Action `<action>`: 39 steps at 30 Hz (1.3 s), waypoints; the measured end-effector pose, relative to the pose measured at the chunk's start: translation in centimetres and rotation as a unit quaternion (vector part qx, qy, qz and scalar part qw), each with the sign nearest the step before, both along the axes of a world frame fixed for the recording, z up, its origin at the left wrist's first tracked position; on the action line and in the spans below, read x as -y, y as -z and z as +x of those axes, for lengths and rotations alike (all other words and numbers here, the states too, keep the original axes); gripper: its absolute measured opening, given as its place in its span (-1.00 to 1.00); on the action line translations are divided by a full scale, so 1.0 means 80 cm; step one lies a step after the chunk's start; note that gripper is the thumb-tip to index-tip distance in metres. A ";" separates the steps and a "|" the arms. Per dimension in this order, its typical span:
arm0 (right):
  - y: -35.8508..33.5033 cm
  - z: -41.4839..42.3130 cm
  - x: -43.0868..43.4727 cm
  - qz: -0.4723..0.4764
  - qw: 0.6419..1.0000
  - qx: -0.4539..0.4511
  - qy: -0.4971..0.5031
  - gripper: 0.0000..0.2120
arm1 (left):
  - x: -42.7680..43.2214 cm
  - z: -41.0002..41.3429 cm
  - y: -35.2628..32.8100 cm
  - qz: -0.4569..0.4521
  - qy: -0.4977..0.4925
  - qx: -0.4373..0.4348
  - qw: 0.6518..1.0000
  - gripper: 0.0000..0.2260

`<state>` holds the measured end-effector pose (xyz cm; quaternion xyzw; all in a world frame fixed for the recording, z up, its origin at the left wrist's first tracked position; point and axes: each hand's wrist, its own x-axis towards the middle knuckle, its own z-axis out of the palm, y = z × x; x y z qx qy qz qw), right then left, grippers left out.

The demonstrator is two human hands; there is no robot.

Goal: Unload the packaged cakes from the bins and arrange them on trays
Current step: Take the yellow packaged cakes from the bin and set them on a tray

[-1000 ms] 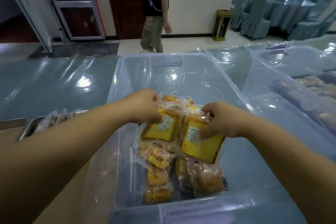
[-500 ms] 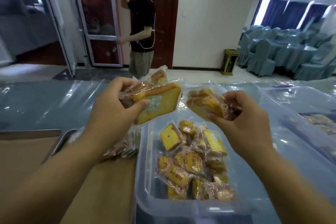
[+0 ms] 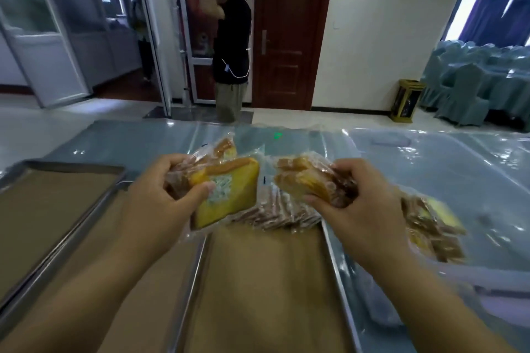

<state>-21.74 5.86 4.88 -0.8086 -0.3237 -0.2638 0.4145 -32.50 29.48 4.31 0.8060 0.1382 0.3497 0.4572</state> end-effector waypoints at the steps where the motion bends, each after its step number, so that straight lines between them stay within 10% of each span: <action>1: 0.010 -0.006 -0.017 -0.011 1.000 -0.024 -0.009 -0.59 | -0.016 -0.011 0.010 -0.012 -0.010 -0.014 1.000 -0.71; 12: 0.123 0.004 -0.165 -0.149 0.957 -0.245 -0.047 -0.70 | -0.118 -0.042 0.101 -0.108 -0.070 -0.152 0.980 -0.71; 25: 0.191 0.106 -0.333 -0.042 0.930 -0.351 -0.102 -0.72 | -0.238 0.062 0.166 -0.080 -0.168 -0.247 0.951 -0.76; 39: 0.274 0.133 -0.446 0.018 0.879 -0.462 -0.118 -0.75 | -0.312 0.191 0.228 -0.103 -0.002 -0.217 0.971 -0.62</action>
